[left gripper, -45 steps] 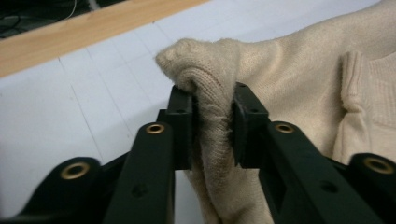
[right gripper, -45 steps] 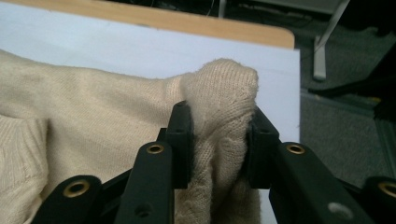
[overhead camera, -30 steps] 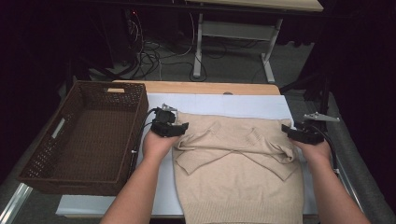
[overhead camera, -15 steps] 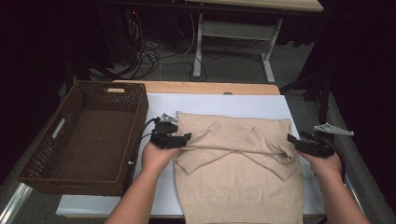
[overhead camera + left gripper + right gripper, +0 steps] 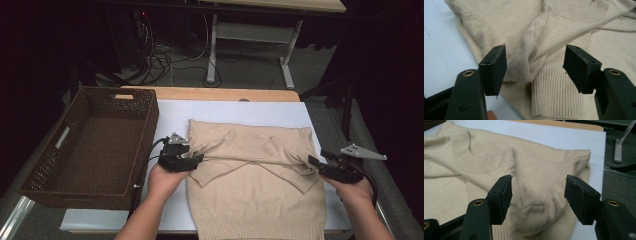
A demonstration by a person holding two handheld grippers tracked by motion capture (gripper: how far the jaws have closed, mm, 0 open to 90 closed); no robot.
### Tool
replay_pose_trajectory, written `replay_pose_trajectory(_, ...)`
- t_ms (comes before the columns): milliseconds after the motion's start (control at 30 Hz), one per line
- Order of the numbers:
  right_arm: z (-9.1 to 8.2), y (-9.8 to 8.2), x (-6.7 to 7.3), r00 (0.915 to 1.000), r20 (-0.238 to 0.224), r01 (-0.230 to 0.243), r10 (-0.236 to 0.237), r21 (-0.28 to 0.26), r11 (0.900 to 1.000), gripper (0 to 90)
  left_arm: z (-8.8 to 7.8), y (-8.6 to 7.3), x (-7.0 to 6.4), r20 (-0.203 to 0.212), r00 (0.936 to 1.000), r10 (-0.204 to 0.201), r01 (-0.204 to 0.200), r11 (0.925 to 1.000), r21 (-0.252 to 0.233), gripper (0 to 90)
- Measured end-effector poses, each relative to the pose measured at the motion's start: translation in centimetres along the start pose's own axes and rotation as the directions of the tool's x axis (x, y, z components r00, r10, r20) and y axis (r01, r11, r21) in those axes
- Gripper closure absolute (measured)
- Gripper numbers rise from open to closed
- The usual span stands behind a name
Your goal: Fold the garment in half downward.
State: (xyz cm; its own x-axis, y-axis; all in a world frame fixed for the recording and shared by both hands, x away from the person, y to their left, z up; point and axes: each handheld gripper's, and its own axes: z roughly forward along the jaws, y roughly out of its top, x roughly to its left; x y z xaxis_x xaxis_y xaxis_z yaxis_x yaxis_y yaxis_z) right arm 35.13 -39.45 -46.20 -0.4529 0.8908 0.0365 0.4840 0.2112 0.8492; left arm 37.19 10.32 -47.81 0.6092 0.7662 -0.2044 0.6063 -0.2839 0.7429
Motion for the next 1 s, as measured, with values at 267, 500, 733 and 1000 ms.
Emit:
replay_pose_trajectory(267, 0.3, -1.3, 1.4, 0.9995, -0.011, 0.031, -0.03, 0.034, 0.999, 40.8, 0.5, -1.2, 0.2, -0.015, 0.9998, 0.01, -0.01, 0.9998, 0.016, 35.5)
replay_pose_trajectory(500, 1.0, -2.8, 1.1, 1.0, -0.001, 0.006, -0.006, 0.06, 0.998, 48.0, 1.0, -1.4, 0.2, -0.029, 0.9993, 0.025, -0.025, 0.9996, 0.011, 46.8)
replay_pose_trajectory(733, 1.2, -3.1, 0.3, 0.9992, 0.033, 0.02, -0.022, 0.074, 0.997, 69.0, 1.7, -1.3, 0.6, -0.059, 0.9981, 0.02, -0.018, 0.9994, 0.029, 74.4)
replay_pose_trajectory(1000, 0.4, -2.8, 0.5, 0.9963, 0.058, 0.061, -0.063, 0.049, 0.997, 80.7, 0.3, -1.3, -0.6, -0.054, 0.9971, 0.054, -0.054, 0.9985, 0.0, 82.0)
